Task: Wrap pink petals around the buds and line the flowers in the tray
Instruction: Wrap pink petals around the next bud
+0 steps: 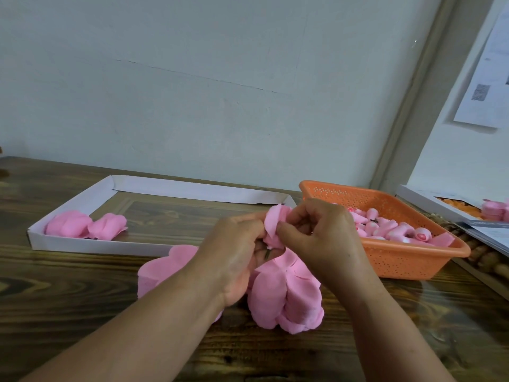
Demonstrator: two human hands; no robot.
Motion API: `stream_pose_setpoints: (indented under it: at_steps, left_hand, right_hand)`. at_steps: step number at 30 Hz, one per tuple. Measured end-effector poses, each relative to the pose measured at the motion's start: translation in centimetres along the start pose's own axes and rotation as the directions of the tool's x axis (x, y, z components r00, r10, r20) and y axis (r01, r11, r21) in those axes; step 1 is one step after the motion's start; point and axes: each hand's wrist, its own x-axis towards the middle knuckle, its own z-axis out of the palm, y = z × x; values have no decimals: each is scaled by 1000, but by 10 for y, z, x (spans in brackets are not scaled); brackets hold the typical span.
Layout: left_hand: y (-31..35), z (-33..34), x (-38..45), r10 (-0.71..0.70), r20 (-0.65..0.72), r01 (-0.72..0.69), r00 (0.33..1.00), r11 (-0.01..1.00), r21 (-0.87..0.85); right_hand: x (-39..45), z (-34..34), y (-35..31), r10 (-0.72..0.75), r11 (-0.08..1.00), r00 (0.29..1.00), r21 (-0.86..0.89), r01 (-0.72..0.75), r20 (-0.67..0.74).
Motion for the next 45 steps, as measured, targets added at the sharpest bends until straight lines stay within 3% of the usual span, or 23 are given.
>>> stream_pose_setpoints:
  at_steps: [7,14,17,21,29,34,45]
  left_hand:
    - [-4,2,0,87,30,-87,996,996,-15]
    - [-7,2,2,109,42,-108,993,994,-22]
    - [-5,1,2,109,23,-108,994,993,-42]
    - [-2,2,1,97,27,-94,995,991,-97]
    - [-3,2,1,105,-20,-106,994,993,-48]
    - [2,3,0,68,-20,-70,997,987,-142]
    - [0,1,2,33,-51,-38,998,993,-115]
  right_hand:
    - [-1,1,0,8,999,997,46,-4,-79]
    - [0,1,0,-43,999,992,-31,39,-119]
    - [0,0,0,-58,998,992,-29,56,-107]
    - [2,-1,2,13,995,997,101,-5,-76]
    - [3,1,3,43,984,999,176,-39,-17]
    - [2,-2,-2,135,931,991,341,-133,17]
    - [3,-3,1,118,958,992,259,-124,38]
